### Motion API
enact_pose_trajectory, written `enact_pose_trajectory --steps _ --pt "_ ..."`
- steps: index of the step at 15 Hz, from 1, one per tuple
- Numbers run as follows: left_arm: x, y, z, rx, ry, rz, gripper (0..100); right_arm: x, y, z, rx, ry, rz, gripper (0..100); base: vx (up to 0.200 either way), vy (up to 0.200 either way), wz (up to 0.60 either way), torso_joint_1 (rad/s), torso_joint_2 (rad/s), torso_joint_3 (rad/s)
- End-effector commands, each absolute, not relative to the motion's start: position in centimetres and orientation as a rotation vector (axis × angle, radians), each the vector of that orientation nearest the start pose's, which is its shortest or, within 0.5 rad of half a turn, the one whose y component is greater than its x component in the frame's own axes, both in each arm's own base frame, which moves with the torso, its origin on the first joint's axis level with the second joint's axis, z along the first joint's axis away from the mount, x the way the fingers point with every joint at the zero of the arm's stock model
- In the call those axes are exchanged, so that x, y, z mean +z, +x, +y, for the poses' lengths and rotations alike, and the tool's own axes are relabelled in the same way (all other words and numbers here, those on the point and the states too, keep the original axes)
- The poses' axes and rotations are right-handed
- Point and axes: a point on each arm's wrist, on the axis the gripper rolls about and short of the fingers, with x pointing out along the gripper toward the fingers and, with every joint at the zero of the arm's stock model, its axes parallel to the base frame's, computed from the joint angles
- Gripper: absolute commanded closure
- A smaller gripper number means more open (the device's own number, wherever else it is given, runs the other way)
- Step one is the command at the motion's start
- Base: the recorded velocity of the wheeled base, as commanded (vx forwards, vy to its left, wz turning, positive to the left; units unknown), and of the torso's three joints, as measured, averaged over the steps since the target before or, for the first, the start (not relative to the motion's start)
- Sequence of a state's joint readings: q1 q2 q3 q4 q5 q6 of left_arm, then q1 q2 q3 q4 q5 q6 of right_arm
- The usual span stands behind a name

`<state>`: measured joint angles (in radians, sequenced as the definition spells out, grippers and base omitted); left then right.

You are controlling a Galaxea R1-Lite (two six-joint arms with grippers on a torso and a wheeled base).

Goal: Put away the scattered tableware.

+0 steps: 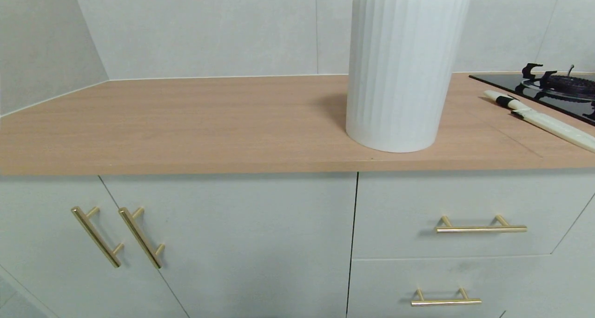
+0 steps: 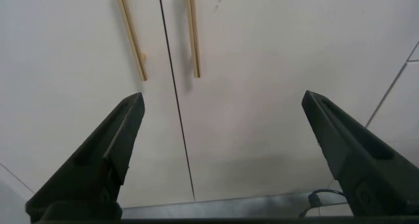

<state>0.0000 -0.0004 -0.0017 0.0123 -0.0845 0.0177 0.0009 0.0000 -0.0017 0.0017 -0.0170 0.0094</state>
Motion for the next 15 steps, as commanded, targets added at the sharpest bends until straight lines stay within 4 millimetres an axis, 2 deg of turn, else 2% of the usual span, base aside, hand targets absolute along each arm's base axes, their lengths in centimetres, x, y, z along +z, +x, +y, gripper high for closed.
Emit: enact_pose_trajectory --steps 1,7,15 --pt "7.46 -2.3 -0.19 -0.084 0.018 0.01 0 7.58 -2.28 -0.04 -0.015 0.009 0.001 0 0.0 0.0 0.0 0.0 0.0 0.0" --pt "7.46 -2.3 -0.19 -0.084 0.018 0.01 0 7.57 -2.29 -0.04 -0.015 0.009 0.0 0 0.0 -0.2 0.0 0.002 0.0 0.002" --pt "7.46 -2.3 -0.19 -0.084 0.016 0.01 0 7.57 -2.29 -0.04 -0.017 0.011 0.0 0 0.0 0.0 0.0 0.0 0.0 0.0"
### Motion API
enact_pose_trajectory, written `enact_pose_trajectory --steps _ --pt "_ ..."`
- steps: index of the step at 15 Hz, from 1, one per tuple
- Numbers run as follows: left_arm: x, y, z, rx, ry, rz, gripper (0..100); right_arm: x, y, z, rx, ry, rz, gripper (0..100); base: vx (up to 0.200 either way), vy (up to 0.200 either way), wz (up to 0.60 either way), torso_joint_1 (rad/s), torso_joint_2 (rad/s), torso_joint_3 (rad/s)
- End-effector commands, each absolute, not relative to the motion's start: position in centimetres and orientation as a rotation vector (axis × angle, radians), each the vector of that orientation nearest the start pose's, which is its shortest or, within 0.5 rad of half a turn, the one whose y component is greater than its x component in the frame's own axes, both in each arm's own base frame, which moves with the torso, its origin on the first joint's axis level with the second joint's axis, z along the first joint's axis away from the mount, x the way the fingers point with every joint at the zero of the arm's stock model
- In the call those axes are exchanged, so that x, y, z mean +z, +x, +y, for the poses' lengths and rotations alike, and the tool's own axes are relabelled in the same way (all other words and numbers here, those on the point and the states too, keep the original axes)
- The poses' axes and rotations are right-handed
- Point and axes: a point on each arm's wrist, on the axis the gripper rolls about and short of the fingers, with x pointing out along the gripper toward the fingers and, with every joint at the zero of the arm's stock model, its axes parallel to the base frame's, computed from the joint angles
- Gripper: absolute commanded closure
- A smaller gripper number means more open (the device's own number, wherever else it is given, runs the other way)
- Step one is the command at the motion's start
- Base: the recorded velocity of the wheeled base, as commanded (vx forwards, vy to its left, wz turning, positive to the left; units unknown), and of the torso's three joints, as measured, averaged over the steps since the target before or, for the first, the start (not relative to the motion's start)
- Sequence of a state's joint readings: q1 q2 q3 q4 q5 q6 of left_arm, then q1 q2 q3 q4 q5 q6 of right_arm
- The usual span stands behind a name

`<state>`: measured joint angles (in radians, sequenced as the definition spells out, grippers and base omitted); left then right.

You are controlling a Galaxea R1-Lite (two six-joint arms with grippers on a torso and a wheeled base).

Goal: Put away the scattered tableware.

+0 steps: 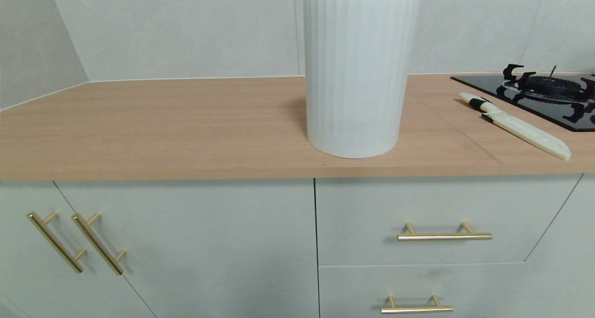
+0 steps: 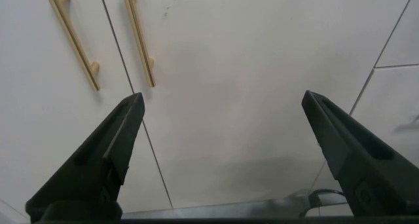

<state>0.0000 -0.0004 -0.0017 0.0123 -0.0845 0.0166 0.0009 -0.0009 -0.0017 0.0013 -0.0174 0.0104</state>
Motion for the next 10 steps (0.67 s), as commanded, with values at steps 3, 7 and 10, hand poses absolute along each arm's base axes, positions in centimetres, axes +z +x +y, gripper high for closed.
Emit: enact_pose_trajectory --steps 3,7,10 --pt "7.46 -2.3 -0.19 -0.084 0.016 0.01 0 7.57 -2.29 -0.04 -0.017 0.011 0.0 0 0.0 0.0 0.0 0.0 0.0 0.0" --pt "7.46 -2.3 -0.19 -0.084 0.016 0.01 0 7.57 -2.29 -0.04 -0.015 0.011 0.0 0 0.0 0.0 0.0 0.0 0.0 0.0" --pt "7.46 -2.3 -0.19 -0.084 0.018 0.01 0 7.57 -2.29 -0.04 -0.015 0.009 0.0 0 0.0 0.0 0.0 0.0 0.0 0.0"
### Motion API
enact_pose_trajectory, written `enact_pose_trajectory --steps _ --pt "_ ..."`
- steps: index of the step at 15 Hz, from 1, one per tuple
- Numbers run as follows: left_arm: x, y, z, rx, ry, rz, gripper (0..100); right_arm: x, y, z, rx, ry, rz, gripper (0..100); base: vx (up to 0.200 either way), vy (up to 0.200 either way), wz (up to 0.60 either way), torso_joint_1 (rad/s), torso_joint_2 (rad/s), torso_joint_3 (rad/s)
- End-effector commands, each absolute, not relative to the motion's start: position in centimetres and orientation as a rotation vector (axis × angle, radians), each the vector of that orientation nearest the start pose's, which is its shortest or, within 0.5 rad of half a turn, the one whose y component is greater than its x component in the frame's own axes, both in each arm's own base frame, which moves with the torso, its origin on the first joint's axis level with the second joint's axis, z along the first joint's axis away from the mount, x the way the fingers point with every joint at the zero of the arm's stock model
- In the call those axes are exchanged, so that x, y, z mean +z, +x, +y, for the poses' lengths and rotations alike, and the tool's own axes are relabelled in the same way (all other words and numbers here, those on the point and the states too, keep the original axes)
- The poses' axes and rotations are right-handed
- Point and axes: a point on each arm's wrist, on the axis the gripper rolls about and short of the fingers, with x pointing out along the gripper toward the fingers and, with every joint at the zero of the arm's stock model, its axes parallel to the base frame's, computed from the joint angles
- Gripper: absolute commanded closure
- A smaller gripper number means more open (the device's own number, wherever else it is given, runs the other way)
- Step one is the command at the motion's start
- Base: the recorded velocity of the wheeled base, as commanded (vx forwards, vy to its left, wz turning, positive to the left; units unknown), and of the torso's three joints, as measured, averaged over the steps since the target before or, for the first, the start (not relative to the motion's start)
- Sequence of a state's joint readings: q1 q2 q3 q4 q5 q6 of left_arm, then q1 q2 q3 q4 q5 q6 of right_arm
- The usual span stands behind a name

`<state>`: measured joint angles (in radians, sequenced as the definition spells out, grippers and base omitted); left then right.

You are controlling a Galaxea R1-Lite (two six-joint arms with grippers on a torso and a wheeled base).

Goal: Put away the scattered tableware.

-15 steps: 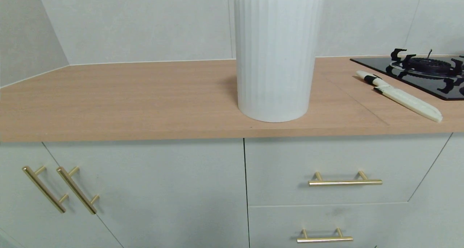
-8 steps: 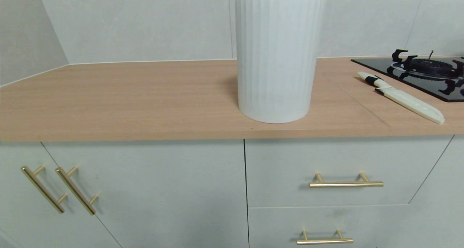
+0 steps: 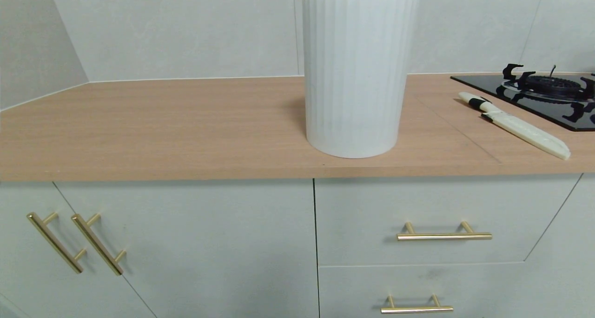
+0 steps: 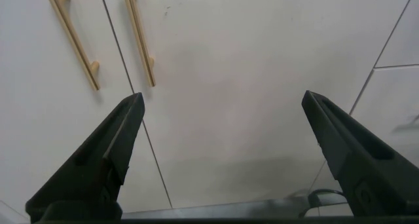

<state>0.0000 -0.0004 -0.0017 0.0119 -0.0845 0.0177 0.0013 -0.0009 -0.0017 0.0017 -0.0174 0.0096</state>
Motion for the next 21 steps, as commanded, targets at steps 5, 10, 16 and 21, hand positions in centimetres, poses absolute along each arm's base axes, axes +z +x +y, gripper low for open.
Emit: enact_pose_trajectory --steps 5,10,16,21 --pt "7.46 -2.3 -0.19 -0.084 0.018 0.01 0 7.58 -2.28 -0.04 -0.015 0.009 0.001 0 0.0 0.0 0.0 0.036 -0.16 -0.149" --pt "7.46 -2.3 -0.19 -0.084 0.018 0.01 0 7.57 -2.29 -0.04 -0.015 0.009 0.0 0 0.0 0.0 0.0 0.166 -0.49 -0.297" --pt "7.46 -2.3 -0.19 -0.084 0.018 0.01 0 7.59 -2.29 -0.04 -0.015 0.009 -0.002 0 0.0 0.0 0.0 0.185 -0.48 -0.289" --pt "7.46 -2.3 -0.19 -0.084 0.018 0.01 0 7.57 -2.29 -0.04 -0.015 0.009 0.0 0 0.0 0.0 0.0 0.208 -0.49 -0.28"
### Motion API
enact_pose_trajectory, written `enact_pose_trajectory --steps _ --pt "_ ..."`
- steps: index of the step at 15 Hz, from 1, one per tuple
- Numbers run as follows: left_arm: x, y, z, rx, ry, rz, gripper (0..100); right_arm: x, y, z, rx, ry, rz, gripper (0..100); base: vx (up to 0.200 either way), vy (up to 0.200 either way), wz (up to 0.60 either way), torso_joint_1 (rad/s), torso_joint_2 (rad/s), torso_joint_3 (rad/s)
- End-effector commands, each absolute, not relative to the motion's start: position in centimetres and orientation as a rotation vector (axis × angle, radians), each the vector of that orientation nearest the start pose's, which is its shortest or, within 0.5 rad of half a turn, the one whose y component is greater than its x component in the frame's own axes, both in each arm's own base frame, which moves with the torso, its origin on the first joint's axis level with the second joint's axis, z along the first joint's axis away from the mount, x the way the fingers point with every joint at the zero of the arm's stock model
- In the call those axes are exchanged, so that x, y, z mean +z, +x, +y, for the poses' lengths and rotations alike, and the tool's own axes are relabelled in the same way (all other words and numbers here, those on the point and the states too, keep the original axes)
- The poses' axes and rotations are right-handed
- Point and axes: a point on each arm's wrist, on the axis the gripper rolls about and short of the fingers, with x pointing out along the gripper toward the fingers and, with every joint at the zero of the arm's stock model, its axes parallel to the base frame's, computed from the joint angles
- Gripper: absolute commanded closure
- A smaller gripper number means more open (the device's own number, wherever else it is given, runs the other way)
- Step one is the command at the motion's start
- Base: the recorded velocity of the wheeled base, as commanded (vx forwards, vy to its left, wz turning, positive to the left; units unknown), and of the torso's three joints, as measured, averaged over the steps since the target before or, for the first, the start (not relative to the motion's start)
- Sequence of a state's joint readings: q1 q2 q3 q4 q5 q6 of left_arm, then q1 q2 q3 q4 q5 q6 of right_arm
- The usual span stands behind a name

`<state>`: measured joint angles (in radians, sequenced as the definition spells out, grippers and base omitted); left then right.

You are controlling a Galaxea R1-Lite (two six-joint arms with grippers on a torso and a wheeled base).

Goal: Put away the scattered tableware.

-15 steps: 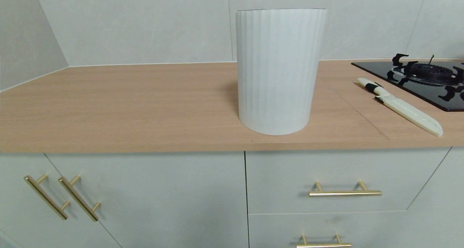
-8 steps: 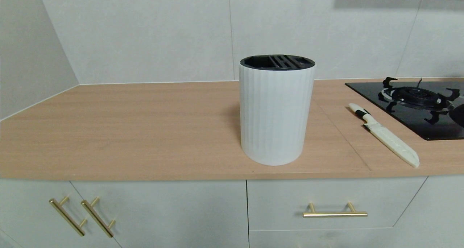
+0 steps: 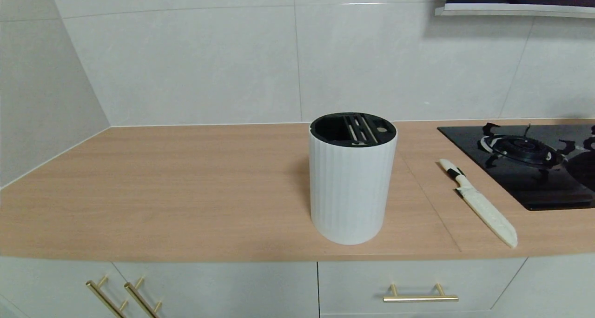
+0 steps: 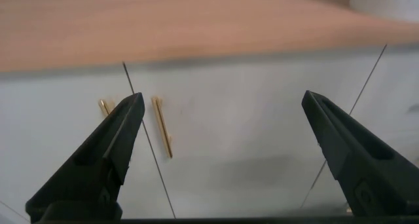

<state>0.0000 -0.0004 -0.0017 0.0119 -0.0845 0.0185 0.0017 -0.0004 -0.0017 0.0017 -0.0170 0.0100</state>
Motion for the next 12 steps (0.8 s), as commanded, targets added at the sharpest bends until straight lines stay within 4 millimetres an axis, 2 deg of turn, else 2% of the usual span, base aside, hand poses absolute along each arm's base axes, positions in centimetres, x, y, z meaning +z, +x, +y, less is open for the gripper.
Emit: enact_pose_trajectory --steps 1,12 --pt "7.46 -2.3 -0.19 -0.084 0.018 0.01 0 7.57 -2.29 -0.04 -0.015 0.009 0.0 0 0.0 0.0 0.0 0.217 -0.51 -0.281" --pt "7.46 -2.3 -0.19 -0.084 0.018 0.01 0 7.57 -2.29 -0.04 -0.015 0.011 0.0 0 0.0 0.0 0.0 0.254 -0.54 -0.292"
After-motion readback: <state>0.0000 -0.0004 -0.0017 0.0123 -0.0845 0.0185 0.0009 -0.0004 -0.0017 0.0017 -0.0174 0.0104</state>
